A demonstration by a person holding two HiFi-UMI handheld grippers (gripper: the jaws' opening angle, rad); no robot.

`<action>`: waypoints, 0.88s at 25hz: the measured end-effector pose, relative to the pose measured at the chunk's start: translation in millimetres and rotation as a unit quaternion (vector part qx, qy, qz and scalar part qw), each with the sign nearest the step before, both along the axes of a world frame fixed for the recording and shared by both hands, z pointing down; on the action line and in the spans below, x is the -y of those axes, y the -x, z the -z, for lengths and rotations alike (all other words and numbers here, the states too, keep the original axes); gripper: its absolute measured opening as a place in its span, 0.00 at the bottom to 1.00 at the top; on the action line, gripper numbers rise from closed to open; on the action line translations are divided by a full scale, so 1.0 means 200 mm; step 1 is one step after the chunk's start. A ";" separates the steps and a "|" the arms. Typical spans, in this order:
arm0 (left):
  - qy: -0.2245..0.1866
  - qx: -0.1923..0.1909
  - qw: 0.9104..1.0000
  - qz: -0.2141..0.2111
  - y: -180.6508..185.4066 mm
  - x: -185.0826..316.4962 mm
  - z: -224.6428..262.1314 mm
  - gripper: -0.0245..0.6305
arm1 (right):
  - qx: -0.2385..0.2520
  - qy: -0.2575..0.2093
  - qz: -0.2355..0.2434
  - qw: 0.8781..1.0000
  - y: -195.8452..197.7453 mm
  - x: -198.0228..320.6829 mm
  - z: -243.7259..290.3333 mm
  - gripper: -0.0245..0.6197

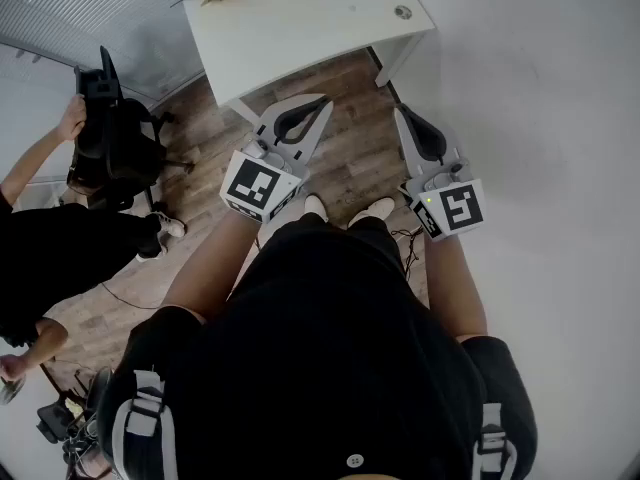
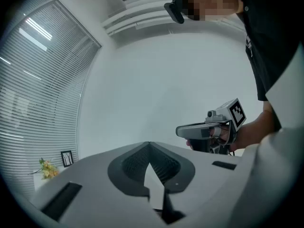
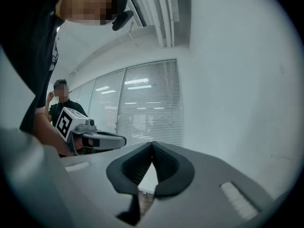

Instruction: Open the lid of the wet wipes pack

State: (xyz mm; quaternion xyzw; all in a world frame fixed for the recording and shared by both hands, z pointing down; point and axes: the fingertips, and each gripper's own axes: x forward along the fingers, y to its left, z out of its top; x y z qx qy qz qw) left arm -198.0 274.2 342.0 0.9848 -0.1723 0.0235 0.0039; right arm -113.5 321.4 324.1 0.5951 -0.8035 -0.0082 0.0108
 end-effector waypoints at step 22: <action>0.027 -0.010 0.999 0.018 0.03 0.02 -0.02 0.04 | 0.039 -0.015 -0.029 0.999 -0.11 0.01 0.03 0.36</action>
